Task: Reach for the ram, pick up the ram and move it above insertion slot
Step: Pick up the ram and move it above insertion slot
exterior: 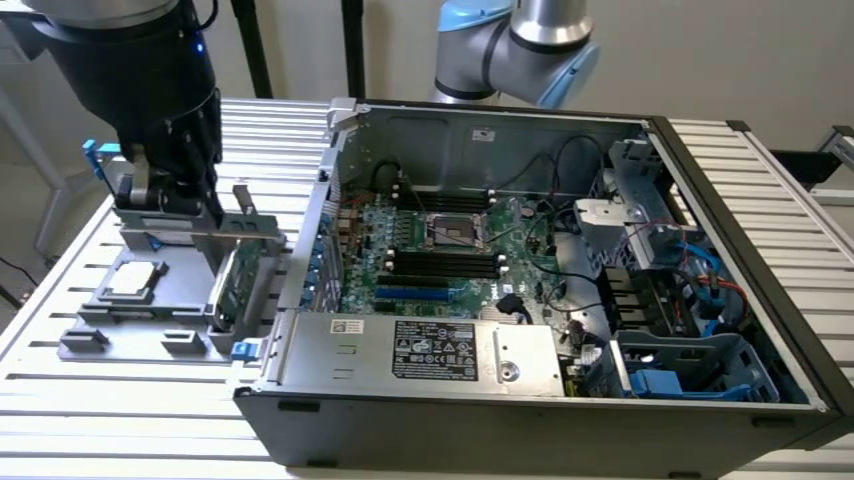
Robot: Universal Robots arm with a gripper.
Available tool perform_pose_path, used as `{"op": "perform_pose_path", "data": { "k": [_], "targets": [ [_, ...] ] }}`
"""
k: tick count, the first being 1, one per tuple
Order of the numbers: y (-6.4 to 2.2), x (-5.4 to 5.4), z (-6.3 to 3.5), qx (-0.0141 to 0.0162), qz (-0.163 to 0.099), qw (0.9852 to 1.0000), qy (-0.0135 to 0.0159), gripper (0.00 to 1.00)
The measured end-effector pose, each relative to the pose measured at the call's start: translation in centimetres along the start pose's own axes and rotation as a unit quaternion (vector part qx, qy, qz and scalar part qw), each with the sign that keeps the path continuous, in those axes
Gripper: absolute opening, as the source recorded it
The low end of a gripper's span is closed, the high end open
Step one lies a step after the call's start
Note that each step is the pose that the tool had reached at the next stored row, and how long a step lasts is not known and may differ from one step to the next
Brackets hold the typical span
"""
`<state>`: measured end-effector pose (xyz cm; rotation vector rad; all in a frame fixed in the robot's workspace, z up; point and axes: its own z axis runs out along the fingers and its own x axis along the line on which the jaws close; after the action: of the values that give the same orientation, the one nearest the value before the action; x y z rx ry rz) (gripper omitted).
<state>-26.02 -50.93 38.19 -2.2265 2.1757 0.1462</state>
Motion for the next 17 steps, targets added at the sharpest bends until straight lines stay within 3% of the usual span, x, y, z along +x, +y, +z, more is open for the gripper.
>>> {"op": "perform_pose_path", "data": {
  "k": [10,17],
  "targets": [
    [-3.89,0.1,-0.24,-0.0003,-0.005,0.9999,-0.0101,0.14],
    [-6.95,0.1,-0.39,-0.0005,-0.008,0.9998,-0.0156,0.14]
  ]
}}
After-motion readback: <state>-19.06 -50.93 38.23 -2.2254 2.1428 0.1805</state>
